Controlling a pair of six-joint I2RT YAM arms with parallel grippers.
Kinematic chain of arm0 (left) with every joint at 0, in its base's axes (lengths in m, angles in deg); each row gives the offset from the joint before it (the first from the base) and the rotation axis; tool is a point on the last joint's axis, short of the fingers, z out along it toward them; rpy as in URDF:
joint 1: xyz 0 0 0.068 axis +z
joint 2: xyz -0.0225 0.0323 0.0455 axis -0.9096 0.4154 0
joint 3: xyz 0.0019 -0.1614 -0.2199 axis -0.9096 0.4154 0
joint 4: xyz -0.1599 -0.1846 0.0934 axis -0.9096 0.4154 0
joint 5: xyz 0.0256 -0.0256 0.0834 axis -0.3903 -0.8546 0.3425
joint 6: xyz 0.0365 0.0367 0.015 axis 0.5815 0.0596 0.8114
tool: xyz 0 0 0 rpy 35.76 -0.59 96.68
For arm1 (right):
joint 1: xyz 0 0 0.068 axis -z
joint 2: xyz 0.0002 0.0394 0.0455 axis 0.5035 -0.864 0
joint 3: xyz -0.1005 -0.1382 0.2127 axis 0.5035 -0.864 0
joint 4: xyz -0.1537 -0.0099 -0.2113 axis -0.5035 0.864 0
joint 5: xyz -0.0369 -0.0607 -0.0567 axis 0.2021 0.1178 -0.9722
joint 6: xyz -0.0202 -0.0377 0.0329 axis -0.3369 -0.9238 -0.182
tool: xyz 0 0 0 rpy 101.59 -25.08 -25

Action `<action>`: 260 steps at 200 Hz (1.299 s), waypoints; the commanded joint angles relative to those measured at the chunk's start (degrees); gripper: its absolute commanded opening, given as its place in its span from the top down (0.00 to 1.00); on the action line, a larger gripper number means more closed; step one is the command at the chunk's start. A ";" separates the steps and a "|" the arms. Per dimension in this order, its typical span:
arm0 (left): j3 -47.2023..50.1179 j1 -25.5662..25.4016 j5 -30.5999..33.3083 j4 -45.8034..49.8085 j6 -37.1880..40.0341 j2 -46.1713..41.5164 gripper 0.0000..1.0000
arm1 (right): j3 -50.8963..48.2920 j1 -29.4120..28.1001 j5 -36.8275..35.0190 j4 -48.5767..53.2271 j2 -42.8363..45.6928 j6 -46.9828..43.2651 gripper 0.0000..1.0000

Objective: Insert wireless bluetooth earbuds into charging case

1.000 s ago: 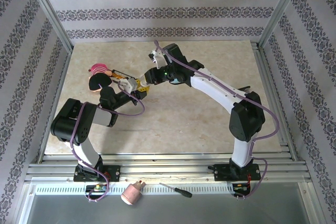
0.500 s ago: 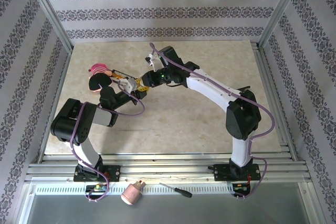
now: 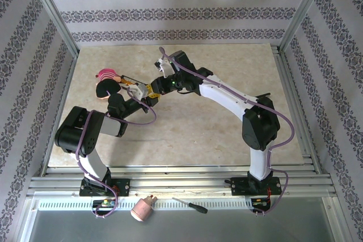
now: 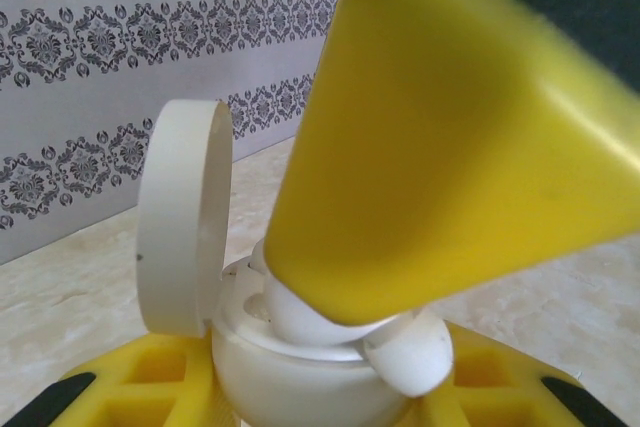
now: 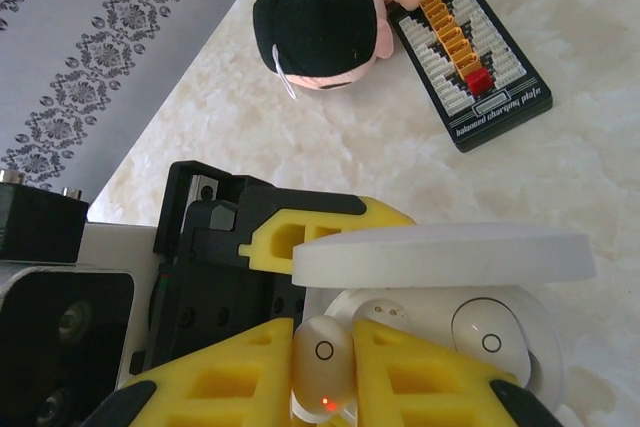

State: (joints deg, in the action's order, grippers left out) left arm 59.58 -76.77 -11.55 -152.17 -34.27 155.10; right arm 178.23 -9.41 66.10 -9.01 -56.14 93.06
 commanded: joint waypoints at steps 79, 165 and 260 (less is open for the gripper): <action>-1.21 -0.73 -0.88 -4.03 0.02 0.35 0.80 | -4.61 1.35 -1.93 -6.71 2.01 3.65 0.80; -2.11 -0.74 -0.36 -4.07 -1.47 0.41 0.80 | -4.57 1.28 -1.98 -7.31 0.01 2.88 0.80; -2.61 -0.69 1.95 -3.87 -0.86 1.50 0.79 | -7.11 -0.37 -1.50 -7.63 1.53 3.38 0.80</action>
State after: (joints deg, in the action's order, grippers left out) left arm 58.55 -76.77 -11.02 -152.15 -34.54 156.39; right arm 172.41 -8.77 64.07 -17.25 -55.22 95.88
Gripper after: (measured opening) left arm 0.356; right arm 0.203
